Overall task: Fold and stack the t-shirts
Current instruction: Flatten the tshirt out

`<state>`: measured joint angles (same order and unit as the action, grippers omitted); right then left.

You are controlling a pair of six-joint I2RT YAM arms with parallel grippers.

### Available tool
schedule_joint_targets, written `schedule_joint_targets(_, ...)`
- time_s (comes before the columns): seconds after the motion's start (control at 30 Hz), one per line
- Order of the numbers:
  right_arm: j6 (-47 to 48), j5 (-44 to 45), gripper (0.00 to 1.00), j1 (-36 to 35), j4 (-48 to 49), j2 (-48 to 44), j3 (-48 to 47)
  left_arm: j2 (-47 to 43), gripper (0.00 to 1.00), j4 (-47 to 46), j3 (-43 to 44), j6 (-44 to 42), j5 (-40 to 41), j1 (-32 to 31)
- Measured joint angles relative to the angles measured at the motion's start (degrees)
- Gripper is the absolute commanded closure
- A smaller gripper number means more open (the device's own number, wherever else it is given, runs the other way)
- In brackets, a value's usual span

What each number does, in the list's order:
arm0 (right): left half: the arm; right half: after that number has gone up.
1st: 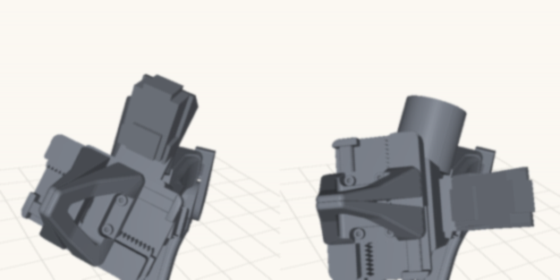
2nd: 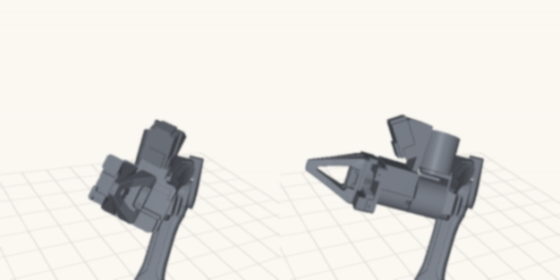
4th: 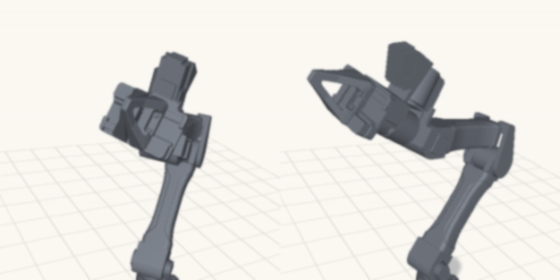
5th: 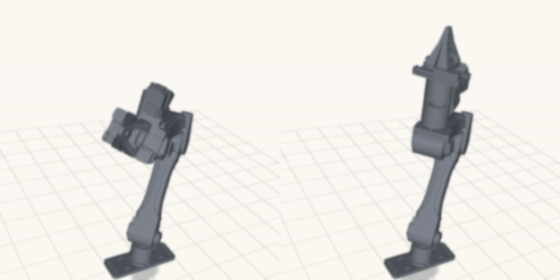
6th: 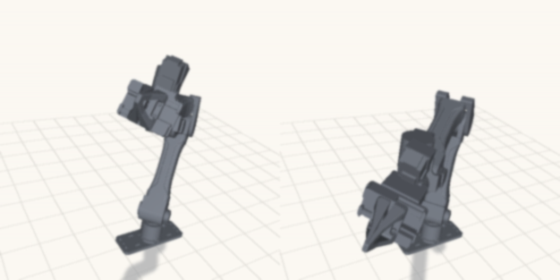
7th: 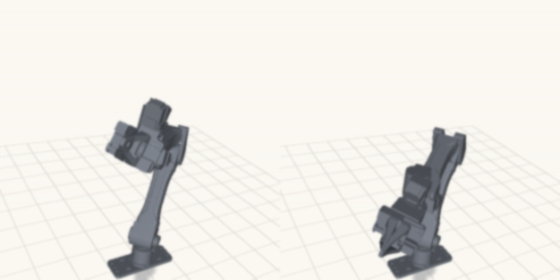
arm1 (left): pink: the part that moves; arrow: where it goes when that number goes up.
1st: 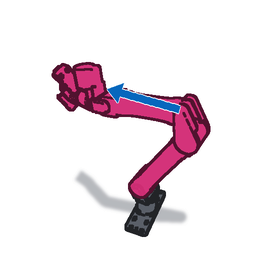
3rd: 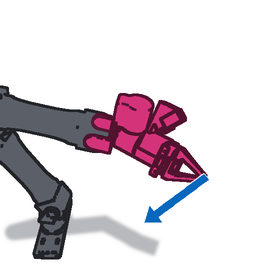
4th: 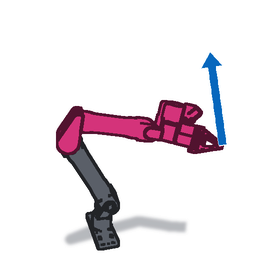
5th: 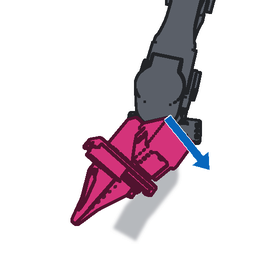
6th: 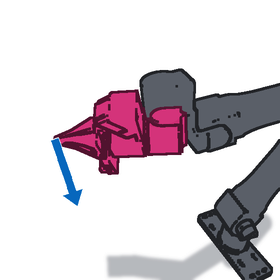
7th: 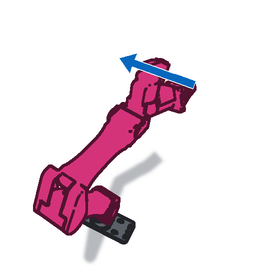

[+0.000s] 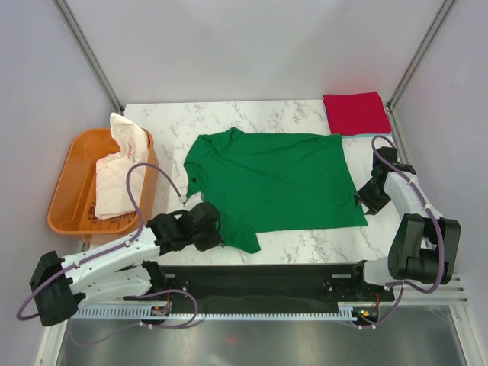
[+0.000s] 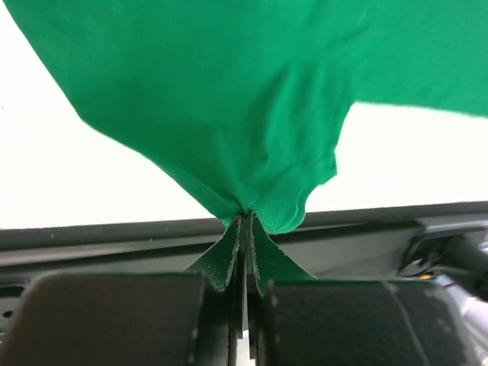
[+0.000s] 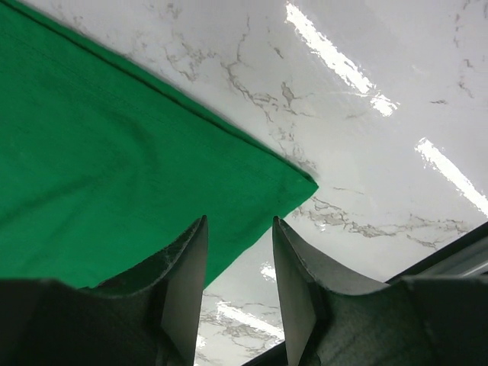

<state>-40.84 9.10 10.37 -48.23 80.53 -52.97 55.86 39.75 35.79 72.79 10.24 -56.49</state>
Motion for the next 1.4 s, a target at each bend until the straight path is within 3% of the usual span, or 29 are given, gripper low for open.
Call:
schedule_joint_targets(0.17, -0.1, 1.3, 0.54, 0.2, 1.4, 3.4, 0.0, -1.9, 0.98, 0.9, 2.6, -4.5, -0.3, 6.0)
schedule_joint_targets(0.53, -0.3, 4.3, 0.56, 1.7, 4.4, 11.2, 0.4, -1.9, 0.98, 2.2, 5.5, -12.4, -0.4, 12.5)
schedule_joint_targets(0.87, -2.4, 4.8, 0.63, 2.2, 5.2, 11.0, 0.9, -0.5, 0.98, 2.2, 8.4, -18.2, -1.2, 15.5)
schedule_joint_targets(1.07, -3.5, 4.9, 0.86, 2.1, 6.6, 10.7, 1.6, 1.3, 0.98, 2.2, 8.7, -19.7, -1.5, 15.5)
schedule_joint_targets(1.1, -3.7, 5.0, 1.0, 2.1, 6.8, 10.7, 1.6, 1.5, 0.98, 2.2, 8.9, -20.0, -1.5, 15.5)
schedule_joint_targets(1.33, -3.1, 8.0, 0.99, 2.1, 5.9, 10.6, 1.5, 1.5, 0.98, 2.8, 12.1, -22.1, 0.4, 15.5)
schedule_joint_targets(1.4, -2.7, 8.5, 0.8, 2.1, 5.1, 10.6, 1.4, 1.4, 0.98, 3.5, 13.1, -22.6, 1.2, 15.5)
